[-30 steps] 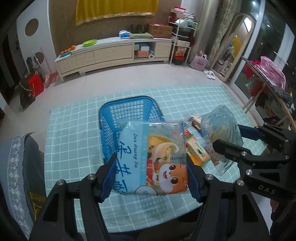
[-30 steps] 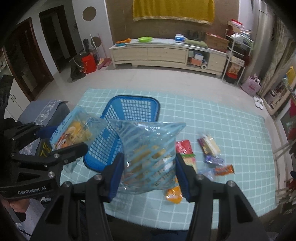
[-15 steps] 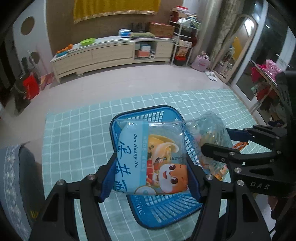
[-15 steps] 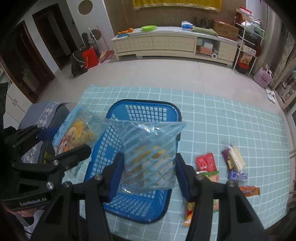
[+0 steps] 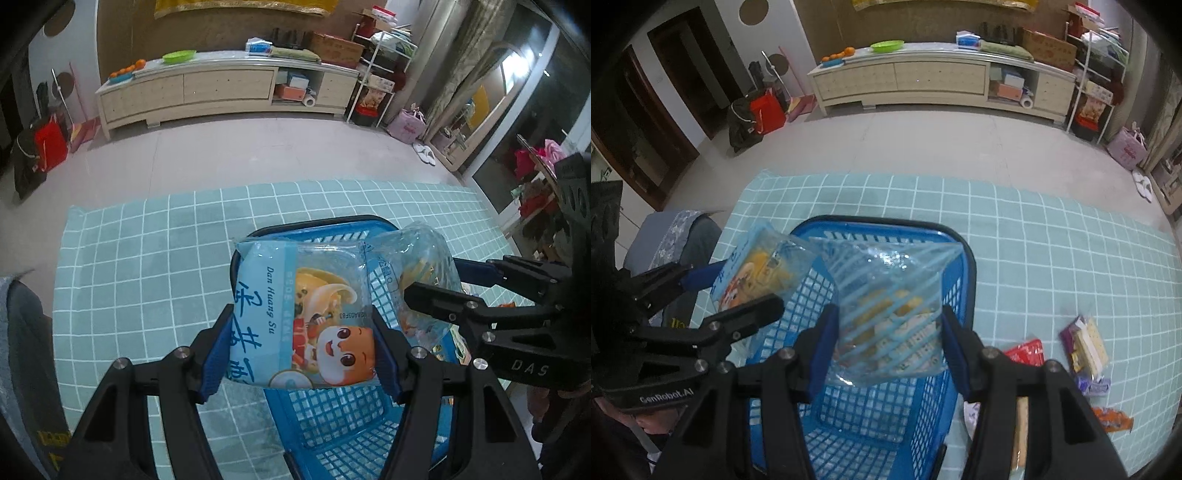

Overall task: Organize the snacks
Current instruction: 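Open both tools to drop the bags into the blue basket, then move both tools back over the remaining snack pile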

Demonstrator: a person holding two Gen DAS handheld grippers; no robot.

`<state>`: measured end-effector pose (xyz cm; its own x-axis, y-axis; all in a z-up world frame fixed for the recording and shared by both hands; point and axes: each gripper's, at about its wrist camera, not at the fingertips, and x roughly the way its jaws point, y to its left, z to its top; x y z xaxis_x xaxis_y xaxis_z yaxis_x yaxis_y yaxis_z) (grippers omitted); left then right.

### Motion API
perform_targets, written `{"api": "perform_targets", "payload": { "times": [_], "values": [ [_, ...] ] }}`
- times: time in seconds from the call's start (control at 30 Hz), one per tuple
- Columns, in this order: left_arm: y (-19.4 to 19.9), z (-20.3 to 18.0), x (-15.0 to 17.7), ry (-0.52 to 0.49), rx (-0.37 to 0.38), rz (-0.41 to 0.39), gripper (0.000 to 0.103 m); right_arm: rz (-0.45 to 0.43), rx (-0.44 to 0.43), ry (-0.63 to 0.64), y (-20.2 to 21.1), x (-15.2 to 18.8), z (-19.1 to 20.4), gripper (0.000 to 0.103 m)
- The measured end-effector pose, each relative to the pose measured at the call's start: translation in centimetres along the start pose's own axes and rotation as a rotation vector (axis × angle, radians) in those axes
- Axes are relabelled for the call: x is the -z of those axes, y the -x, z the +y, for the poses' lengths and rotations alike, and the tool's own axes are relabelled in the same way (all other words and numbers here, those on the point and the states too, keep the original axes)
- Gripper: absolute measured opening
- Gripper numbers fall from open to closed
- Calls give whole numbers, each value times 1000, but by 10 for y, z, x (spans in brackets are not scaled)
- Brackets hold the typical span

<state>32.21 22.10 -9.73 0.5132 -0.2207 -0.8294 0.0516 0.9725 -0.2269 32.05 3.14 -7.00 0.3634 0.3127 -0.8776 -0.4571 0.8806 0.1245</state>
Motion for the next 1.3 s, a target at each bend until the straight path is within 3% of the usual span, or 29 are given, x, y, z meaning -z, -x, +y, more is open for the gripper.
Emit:
{"api": "perform_targets", "payload": {
  "times": [0.3, 0.47, 0.67, 1.1, 1.3],
  "values": [
    [-12, 6, -7, 40, 33, 8, 65, 3, 26, 31, -8, -10, 0, 61],
    [-9, 9, -9, 45, 32, -12, 72, -34, 73, 17, -1, -13, -11, 95],
    [5, 3, -1, 32, -3, -21, 72, -52, 96, -5, 18, -3, -24, 95],
    [72, -54, 42, -56, -55, -98, 72, -106, 57, -64, 78, 37, -29, 95],
    [97, -78, 71, -62, -25, -126, 72, -180, 55, -64, 115, 68, -28, 95]
  ]
}}
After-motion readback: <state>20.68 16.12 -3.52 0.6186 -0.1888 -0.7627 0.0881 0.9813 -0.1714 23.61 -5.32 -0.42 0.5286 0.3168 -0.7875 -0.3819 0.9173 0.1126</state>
